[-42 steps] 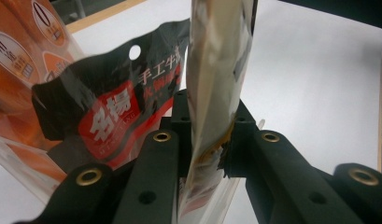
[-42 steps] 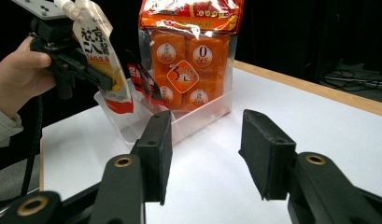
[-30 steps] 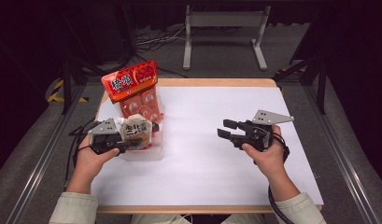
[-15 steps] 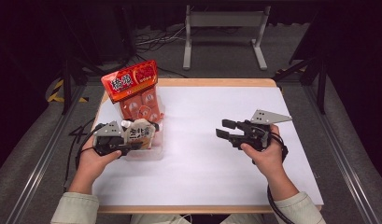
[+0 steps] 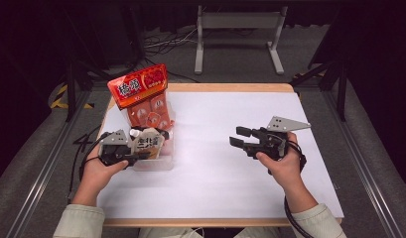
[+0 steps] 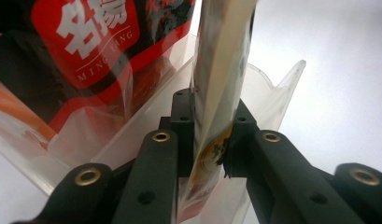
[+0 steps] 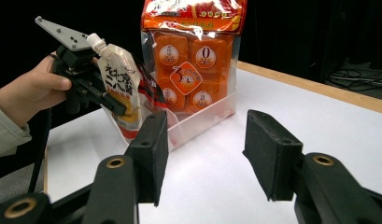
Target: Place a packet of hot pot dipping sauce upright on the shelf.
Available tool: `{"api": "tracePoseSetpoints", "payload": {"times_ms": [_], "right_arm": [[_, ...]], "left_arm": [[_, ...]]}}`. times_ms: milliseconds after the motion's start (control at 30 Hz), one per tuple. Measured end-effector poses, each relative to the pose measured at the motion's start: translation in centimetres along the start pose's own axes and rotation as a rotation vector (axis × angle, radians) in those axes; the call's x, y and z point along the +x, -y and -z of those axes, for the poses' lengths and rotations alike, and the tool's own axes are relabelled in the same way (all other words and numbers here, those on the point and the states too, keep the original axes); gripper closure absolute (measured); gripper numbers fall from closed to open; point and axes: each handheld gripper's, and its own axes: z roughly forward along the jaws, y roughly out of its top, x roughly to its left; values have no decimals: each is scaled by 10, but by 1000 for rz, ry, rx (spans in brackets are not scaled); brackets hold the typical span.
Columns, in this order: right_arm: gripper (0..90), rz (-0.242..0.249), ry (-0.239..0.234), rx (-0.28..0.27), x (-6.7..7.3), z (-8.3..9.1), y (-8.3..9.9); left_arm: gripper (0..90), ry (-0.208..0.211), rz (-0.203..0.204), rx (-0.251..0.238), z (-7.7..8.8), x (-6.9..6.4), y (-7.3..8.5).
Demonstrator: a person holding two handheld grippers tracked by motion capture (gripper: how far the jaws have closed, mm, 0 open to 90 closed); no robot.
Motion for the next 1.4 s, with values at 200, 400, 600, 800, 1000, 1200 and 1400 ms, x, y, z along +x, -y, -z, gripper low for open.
{"api": "tracePoseSetpoints", "payload": {"times_ms": [200, 400, 600, 800, 1000, 1200, 1400], "right_arm": [[499, -3, -4, 3, 0, 0, 0], [489, -2, 0, 0, 0, 1, 0], [476, 3, 10, 5, -2, 4, 2], [454, 8, 37, -3, -8, 15, 5], [384, 18, 83, -23, -17, 32, 9], [324, 12, 148, -16, -28, 50, 15], [266, -6, 235, 11, -44, 71, 31]], "left_arm": [[731, -1, 18, -20, 1, 3, 2], [429, -18, 52, -99, 10, 2, 1], [328, -79, 26, -95, 18, -4, -1], [245, -96, 23, -110, 32, -10, 0], [183, -132, 35, -110, 43, -8, 7], [138, -157, 45, -124, 52, -6, 13], [91, -180, 66, -132, 56, 1, 22]]}}
